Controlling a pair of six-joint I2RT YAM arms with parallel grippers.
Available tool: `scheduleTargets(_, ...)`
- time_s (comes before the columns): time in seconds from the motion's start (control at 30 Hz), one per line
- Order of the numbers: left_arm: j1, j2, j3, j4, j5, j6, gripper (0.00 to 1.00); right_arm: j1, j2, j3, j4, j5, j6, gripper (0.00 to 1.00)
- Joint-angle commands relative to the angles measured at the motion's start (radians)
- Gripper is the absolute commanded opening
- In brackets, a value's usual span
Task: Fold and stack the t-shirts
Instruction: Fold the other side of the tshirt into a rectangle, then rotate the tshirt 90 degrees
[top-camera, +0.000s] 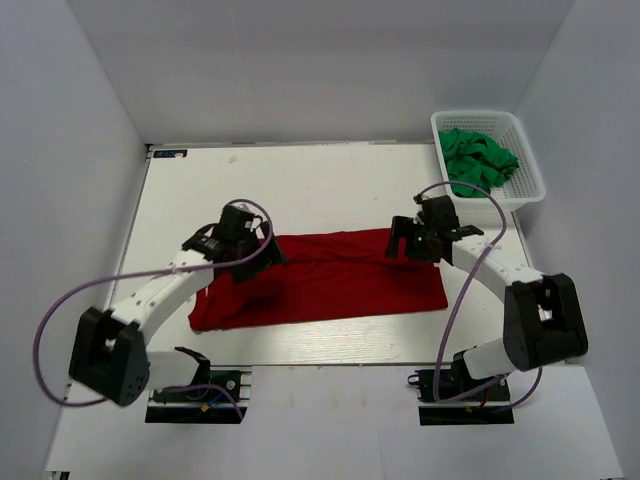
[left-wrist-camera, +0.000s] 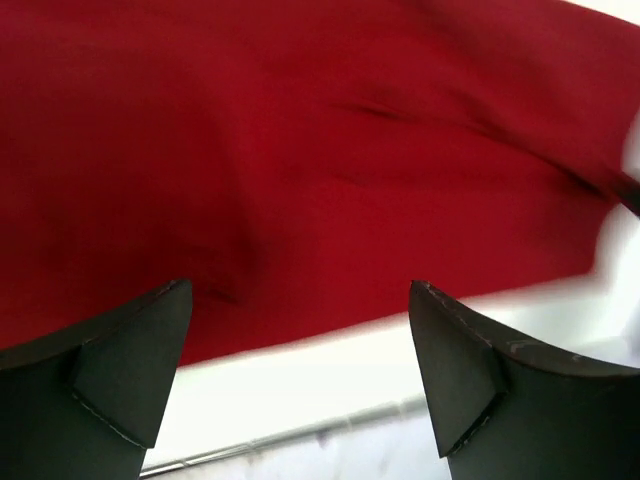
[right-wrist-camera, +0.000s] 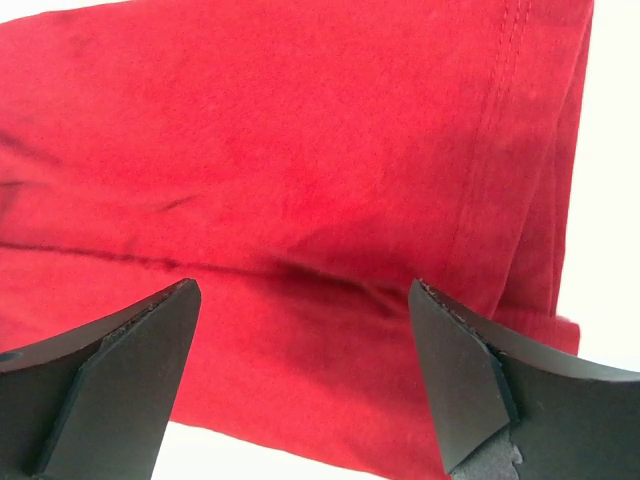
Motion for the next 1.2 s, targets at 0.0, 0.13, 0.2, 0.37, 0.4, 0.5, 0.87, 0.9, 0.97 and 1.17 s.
scheduleTargets(0.0,0.018,0.160,0.018,-0.143,-0.220,-0.123,0.99,0.005,0.076,0.083,0.058,0.039,-0.026,0.90)
scheduleTargets(0.13,0.031,0.247,-0.008,-0.055,-0.185,-0.165,0.99,0.006,0.176,0.103,0.076,0.030,-0.023,0.90)
scheduleTargets(0.2,0.040,0.299,-0.018,0.028,-0.110,-0.165,0.99,0.005,0.202,0.088,0.110,-0.005,-0.006,0.90)
scheduleTargets(0.37,0.040,0.449,0.071,0.060,-0.099,-0.117,0.99,0.009,0.190,-0.036,0.116,-0.068,0.037,0.90)
scheduleTargets(0.4,0.040,0.484,0.108,0.060,-0.112,-0.064,0.99,0.008,0.179,-0.058,0.125,-0.074,0.037,0.90)
scheduleTargets(0.5,0.040,0.561,0.227,0.090,-0.050,0.050,0.99,0.009,0.139,-0.157,0.139,-0.132,0.039,0.90)
scheduleTargets(0.87,0.040,0.621,0.393,-0.026,-0.099,0.236,0.99,0.014,0.041,-0.178,0.061,-0.102,0.059,0.90)
scheduleTargets(0.9,0.040,0.607,0.394,-0.066,-0.099,0.249,0.99,0.012,0.036,-0.135,0.049,-0.081,0.050,0.90)
scheduleTargets(0.97,0.040,0.532,0.394,-0.100,-0.108,0.250,0.99,0.011,0.032,-0.094,0.007,-0.051,0.046,0.90)
scheduleTargets(1.17,0.049,0.350,0.432,-0.170,-0.218,0.153,0.99,0.009,0.012,-0.027,-0.008,0.010,0.049,0.90)
